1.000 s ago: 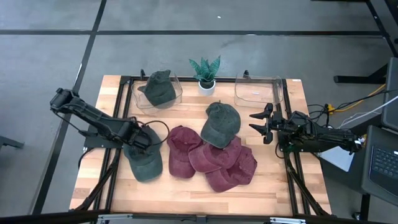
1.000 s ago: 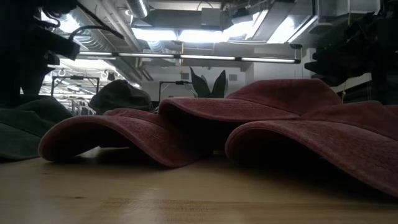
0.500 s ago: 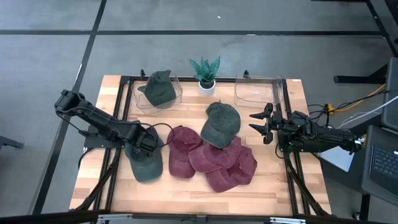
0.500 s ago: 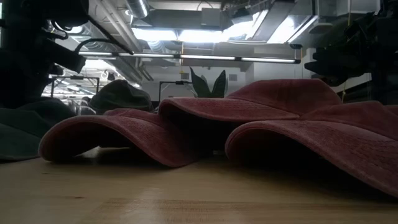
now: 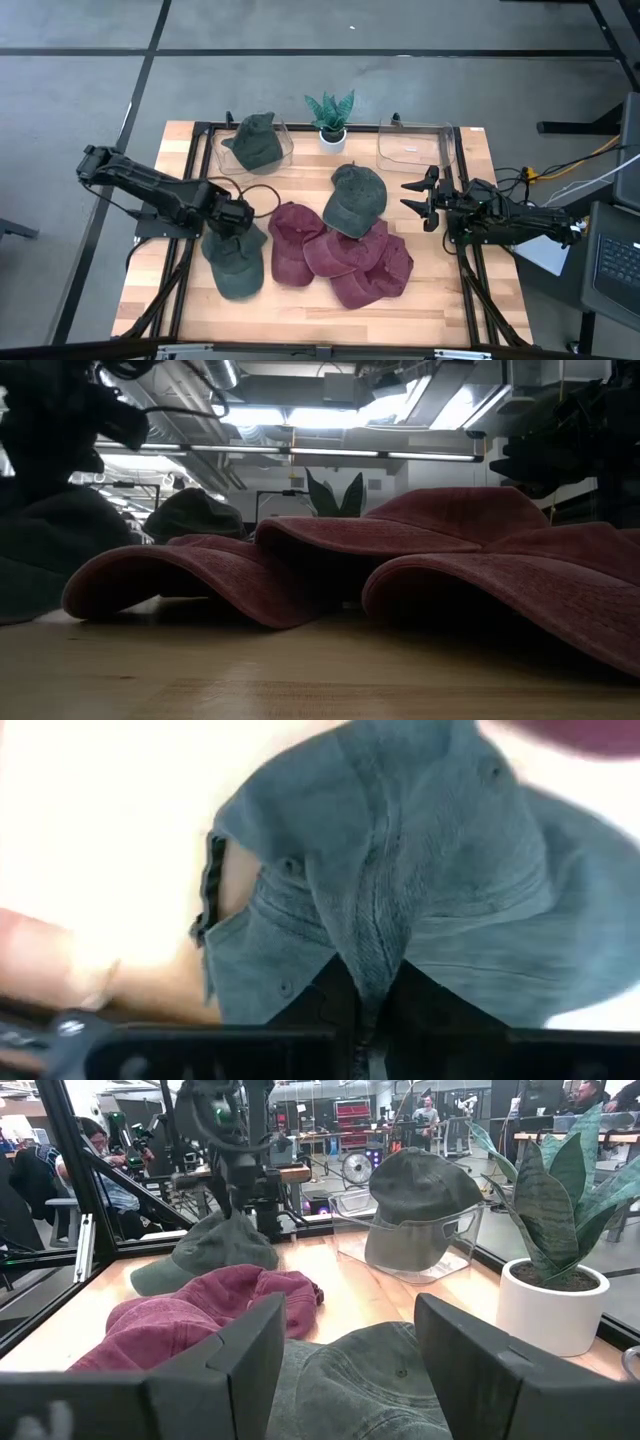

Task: Pick & Place hat
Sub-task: Put the left black cap into the left transparent bin

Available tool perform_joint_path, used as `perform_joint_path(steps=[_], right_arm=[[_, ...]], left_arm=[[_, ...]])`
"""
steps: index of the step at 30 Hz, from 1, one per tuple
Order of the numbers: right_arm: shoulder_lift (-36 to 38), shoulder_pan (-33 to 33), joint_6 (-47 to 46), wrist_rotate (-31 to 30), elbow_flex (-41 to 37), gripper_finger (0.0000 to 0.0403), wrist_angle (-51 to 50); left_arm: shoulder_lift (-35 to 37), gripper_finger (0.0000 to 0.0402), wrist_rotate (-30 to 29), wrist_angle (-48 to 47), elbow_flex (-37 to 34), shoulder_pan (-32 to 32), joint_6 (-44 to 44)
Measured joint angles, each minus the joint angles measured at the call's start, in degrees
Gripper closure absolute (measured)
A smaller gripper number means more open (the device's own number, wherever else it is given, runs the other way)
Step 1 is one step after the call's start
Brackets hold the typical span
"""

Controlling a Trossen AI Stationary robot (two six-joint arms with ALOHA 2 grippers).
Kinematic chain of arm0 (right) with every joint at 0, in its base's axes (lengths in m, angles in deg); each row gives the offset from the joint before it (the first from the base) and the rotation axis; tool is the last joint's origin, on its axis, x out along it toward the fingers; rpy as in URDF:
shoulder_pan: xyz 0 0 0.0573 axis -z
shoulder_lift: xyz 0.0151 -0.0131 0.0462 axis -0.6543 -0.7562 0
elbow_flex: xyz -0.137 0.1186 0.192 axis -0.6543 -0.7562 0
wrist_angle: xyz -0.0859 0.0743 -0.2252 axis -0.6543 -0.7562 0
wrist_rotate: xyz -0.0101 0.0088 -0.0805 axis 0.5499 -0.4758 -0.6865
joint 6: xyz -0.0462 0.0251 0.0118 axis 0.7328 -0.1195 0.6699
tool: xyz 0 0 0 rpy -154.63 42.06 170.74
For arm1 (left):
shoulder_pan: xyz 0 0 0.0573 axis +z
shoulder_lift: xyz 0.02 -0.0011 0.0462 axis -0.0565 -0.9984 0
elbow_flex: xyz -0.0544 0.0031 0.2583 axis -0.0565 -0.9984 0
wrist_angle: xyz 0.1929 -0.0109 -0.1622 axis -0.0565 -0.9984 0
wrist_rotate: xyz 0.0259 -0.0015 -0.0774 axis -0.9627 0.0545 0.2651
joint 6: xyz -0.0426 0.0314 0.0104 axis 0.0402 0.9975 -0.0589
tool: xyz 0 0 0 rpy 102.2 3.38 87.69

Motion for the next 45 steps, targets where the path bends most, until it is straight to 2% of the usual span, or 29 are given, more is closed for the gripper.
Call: perform_joint_path(steps=[6,11,16,19,24,31,36,41,45], right_arm=[[0.0,0.0,0.0,0.0,0.0,0.0181,0.0],[0.0,0.0,0.0,0.0,0.0,0.0181,0.0],[0.0,0.0,0.0,0.0,0.0,0.0181,0.0],[0.0,0.0,0.0,0.0,0.0,0.0181,0.0],[0.0,0.0,0.0,0.0,0.0,0.0181,0.0],[0.0,0.0,0.0,0.0,0.0,0.0181,0.0],[0.0,0.0,0.0,0.0,0.0,0.0181,0.0],[0.0,0.0,0.0,0.0,0.0,0.0181,0.0],[0.0,0.0,0.0,0.0,0.0,0.0181,0.0]], left_arm=[[5.7,0.0373,8.8,10.6,0.0,3.4,3.1],[8.8,0.0384,21.4,23.1,0.0,7.4,3.7],[9.8,0.0378,35.6,30.9,0.0,11.0,-2.2],[9.8,0.0377,42.0,31.2,0.0,12.6,-6.3],[9.8,0.0384,42.5,26.5,0.0,14.1,-8.4],[7.5,0.0381,44.8,44.8,-1.4,14.0,-9.7],[4.4,0.0384,44.1,53.6,-1.3,13.5,-5.4],[2.7,0.0383,41.9,57.9,-1.3,13.8,-0.7],[3.1,0.0383,39.9,58.3,-1.3,16.6,2.1]])
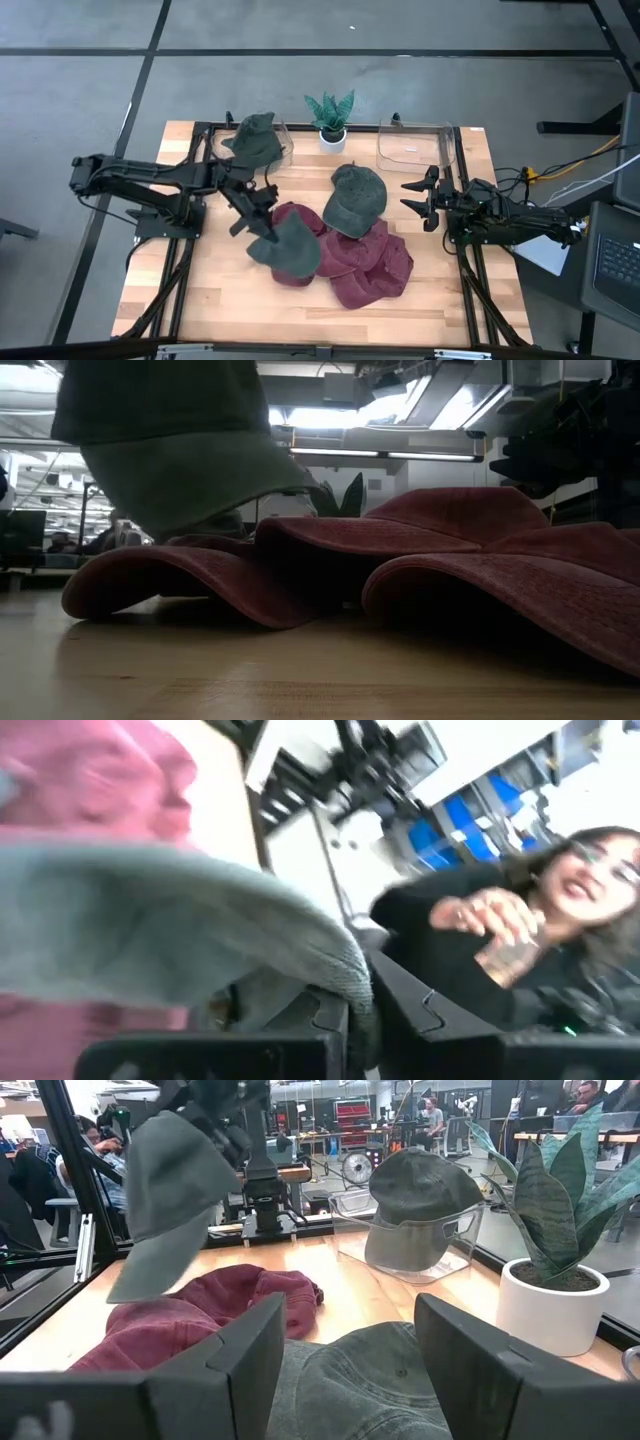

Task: Pick & Place hat
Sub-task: Put the left black cap into the left transparent bin

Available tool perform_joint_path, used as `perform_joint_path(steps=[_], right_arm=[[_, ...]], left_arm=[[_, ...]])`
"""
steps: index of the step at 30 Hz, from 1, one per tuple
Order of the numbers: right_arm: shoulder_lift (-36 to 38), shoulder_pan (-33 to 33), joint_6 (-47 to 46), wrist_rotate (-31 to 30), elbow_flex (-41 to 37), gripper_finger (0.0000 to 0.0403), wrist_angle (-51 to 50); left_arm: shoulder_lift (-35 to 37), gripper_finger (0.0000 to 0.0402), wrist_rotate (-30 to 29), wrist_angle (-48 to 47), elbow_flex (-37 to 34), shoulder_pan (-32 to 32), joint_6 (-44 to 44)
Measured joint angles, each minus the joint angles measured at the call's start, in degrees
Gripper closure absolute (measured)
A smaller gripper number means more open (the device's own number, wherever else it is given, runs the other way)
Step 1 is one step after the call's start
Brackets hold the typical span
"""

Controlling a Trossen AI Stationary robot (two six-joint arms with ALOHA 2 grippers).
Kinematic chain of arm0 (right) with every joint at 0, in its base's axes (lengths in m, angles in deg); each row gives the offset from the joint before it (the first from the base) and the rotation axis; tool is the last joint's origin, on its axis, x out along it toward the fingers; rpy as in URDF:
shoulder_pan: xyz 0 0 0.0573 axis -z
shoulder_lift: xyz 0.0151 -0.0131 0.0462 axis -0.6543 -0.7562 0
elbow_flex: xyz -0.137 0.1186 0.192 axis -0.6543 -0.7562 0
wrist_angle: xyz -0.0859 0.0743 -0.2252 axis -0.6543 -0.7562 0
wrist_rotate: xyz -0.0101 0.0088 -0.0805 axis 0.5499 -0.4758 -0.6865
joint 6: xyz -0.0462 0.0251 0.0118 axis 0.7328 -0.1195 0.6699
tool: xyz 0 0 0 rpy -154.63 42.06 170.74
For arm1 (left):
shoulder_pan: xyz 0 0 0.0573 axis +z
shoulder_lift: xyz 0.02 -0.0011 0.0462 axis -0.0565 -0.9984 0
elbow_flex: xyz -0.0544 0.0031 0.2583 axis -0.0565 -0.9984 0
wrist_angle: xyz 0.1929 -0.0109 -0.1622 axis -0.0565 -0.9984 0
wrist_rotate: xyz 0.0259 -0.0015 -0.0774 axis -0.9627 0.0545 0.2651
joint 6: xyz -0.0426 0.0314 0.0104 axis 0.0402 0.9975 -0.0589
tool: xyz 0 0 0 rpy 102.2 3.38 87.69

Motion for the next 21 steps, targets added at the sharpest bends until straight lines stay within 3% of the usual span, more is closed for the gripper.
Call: perform_joint_path(steps=[8,15,21], right_arm=[[0.0,0.0,0.0,0.0,0.0,0.0181,0.0],[0.0,0.0,0.0,0.0,0.0,0.0181,0.0],[0.0,0.0,0.0,0.0,0.0,0.0181,0.0]], left_arm=[[1.4,0.0383,-0.4,-4.3,2.9,8.6,1.8],[1.0,0.0383,-4.1,-26.5,15.7,14.8,12.9],[1.0,0.0383,-12.4,-43.9,26.1,19.0,20.9]])
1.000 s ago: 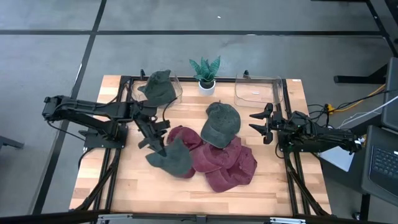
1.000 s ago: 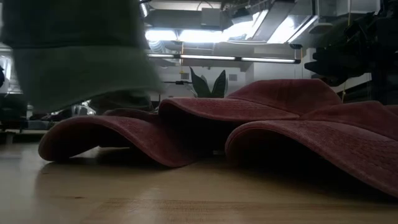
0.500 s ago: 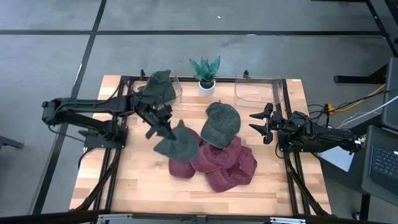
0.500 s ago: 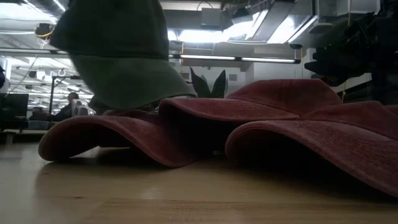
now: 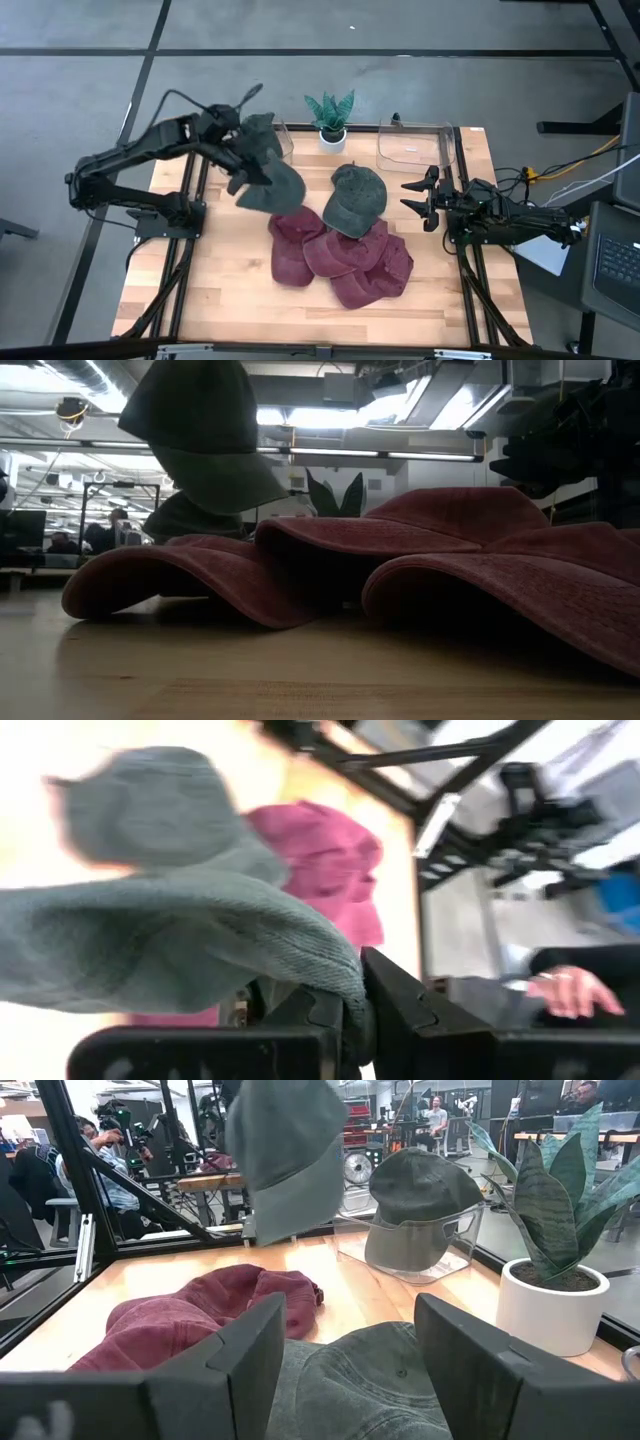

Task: Pick & Place hat
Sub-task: Put the left black cap into the left transparent bin

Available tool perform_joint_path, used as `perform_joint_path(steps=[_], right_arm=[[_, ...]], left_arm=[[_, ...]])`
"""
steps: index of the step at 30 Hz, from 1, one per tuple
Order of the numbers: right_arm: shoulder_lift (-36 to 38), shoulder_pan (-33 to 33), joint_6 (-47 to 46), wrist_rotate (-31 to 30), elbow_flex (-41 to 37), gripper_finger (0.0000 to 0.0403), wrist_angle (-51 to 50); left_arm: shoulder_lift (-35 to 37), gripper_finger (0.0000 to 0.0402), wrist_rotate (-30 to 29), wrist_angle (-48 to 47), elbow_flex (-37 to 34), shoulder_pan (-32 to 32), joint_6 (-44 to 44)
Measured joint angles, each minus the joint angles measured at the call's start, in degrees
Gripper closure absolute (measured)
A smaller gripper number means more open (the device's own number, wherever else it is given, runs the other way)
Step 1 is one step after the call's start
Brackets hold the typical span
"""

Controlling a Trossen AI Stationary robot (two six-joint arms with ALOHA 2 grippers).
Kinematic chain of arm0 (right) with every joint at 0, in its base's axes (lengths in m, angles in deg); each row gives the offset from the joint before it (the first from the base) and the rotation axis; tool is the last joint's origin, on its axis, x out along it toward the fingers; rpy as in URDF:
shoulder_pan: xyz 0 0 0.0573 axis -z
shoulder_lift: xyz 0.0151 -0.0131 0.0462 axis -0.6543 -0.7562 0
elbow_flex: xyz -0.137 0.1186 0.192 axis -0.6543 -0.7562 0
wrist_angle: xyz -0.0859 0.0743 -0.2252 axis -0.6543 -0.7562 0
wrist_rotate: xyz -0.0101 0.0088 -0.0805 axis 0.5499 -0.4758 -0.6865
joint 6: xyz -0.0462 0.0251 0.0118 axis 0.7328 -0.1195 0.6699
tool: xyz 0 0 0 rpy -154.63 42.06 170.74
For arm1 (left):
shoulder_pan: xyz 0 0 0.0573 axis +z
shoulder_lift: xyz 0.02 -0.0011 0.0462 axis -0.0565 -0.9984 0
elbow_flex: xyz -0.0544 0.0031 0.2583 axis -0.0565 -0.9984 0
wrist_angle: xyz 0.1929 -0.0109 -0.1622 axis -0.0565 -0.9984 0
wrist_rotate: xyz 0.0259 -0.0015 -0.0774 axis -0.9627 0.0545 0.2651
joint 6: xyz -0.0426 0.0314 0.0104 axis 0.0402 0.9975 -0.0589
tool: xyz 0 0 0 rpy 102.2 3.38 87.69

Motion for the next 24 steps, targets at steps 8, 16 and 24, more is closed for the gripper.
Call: perform_joint_path(steps=[8,16,24], right_arm=[[0.0,0.0,0.0,0.0,0.0,0.0181,0.0],[0.0,0.0,0.0,0.0,0.0,0.0181,0.0],[0.0,0.0,0.0,0.0,0.0,0.0181,0.0]], left_arm=[[0.0,0.0382,-13.5,-8.3,6.6,2.9,8.5],[0.0,0.0382,-28.2,-8.6,7.4,4.6,17.1],[0.0,0.0382,-43.8,-8.7,7.4,5.2,24.6]])
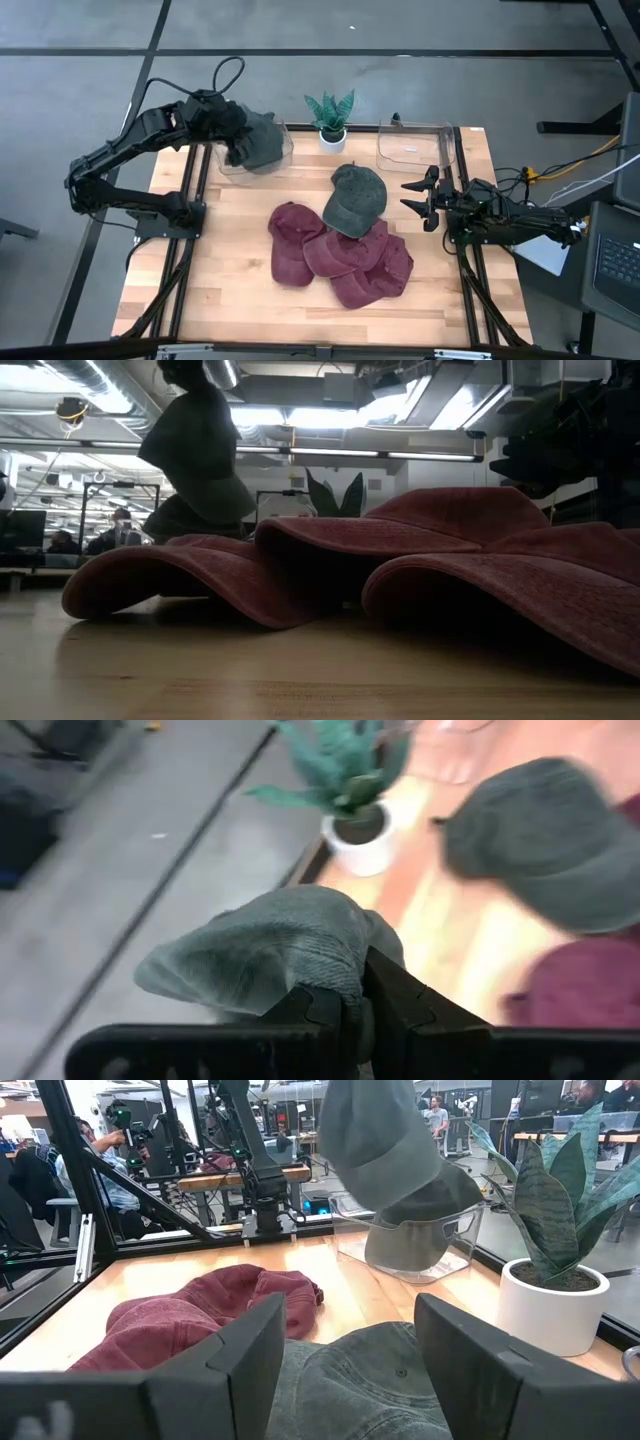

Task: Pick & Place hat
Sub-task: Put the left black cap into the left transparent bin

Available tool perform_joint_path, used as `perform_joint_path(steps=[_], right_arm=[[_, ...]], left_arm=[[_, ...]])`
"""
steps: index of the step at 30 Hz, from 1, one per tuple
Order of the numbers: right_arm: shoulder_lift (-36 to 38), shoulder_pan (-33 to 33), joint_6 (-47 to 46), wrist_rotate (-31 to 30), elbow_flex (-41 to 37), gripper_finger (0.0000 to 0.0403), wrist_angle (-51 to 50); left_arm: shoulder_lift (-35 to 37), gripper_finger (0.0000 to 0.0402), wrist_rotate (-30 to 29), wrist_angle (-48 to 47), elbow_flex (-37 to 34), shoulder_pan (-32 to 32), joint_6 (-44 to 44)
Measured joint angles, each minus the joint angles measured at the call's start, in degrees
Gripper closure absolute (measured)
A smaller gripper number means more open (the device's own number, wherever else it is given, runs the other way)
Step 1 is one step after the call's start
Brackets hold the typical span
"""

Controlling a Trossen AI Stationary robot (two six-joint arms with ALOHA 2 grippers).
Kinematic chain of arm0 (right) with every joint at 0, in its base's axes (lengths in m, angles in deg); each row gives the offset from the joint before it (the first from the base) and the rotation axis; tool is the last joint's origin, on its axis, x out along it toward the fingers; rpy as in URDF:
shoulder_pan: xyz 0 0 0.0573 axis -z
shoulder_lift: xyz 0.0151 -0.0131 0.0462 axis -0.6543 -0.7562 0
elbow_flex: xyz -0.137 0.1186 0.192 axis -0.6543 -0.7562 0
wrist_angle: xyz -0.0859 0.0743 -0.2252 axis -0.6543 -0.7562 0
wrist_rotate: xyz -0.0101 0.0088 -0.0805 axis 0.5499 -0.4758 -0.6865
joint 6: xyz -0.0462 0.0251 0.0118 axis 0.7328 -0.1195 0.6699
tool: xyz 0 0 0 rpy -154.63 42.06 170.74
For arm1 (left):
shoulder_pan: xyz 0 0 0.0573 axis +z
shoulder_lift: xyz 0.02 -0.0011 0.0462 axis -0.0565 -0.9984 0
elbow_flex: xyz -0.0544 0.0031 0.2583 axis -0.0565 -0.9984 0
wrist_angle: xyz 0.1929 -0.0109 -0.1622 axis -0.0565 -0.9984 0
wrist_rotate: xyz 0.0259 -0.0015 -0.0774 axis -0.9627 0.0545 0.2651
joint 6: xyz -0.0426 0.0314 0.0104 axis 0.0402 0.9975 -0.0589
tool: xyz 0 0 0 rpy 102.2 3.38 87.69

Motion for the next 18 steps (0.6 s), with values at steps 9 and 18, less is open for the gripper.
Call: perform_joint_path(steps=[9,18], right_arm=[[0.0,0.0,0.0,0.0,0.0,0.0181,0.0],[0.0,0.0,0.0,0.0,0.0,0.0181,0.0]], left_arm=[[-3.5,0.0382,-2.4,-2.0,0.0,0.0,4.6],[-10.8,0.0382,-19.2,-4.0,0.0,-1.4,12.2]])
